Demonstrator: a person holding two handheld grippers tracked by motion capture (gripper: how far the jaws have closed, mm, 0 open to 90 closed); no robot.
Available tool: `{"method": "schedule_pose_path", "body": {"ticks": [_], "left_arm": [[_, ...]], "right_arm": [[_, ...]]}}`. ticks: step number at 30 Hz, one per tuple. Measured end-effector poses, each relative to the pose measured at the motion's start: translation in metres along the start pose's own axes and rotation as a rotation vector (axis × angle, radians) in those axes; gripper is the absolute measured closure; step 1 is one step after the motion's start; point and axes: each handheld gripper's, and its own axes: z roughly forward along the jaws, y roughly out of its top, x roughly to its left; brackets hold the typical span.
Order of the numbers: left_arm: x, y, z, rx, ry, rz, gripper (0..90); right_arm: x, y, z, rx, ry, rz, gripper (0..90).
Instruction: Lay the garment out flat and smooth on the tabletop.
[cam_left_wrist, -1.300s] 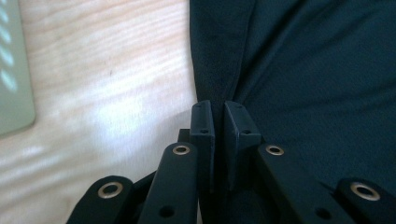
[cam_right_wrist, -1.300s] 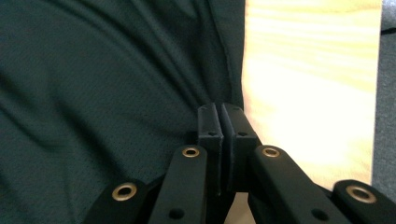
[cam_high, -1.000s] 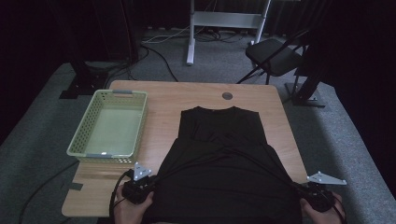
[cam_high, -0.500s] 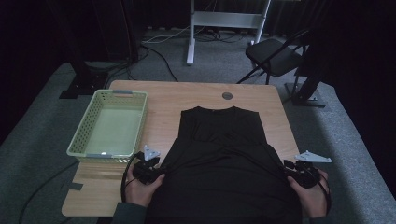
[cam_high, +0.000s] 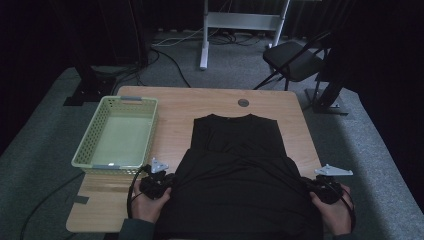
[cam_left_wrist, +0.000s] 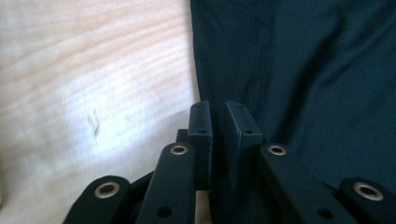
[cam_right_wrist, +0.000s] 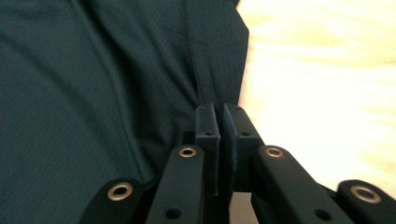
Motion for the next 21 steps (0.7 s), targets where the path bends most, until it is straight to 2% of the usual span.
{"method": "schedule_pose_path", "body": {"ticks": [8, 13, 17, 19, 21], "left_arm": [[-0.006, -0.02, -0.021, 0.026, 0.005, 0.018, 82.9], [-0.011, -0.027, -0.03, 0.059, 0.002, 0.04, 82.9], [-0.012, -0.03, -0.035, 0.082, -0.03, 0.035, 82.0], [-0.012, -0.03, -0.036, 0.078, -0.045, 0.032, 79.6], [-0.011, -0.027, -0.037, 0.055, -0.054, 0.019, 75.4]], "right_arm": [[0.001, -0.031, -0.03, 0.008, -0.014, 0.025, 86.6], [0.002, -0.045, -0.047, 0.017, -0.014, 0.033, 86.6], [0.004, -0.045, -0.054, 0.029, -0.006, 0.021, 85.0], [0.006, -0.042, -0.055, 0.018, -0.004, 0.014, 80.1], [0.007, -0.035, -0.055, -0.023, 0.002, 0.01, 72.0]]}}
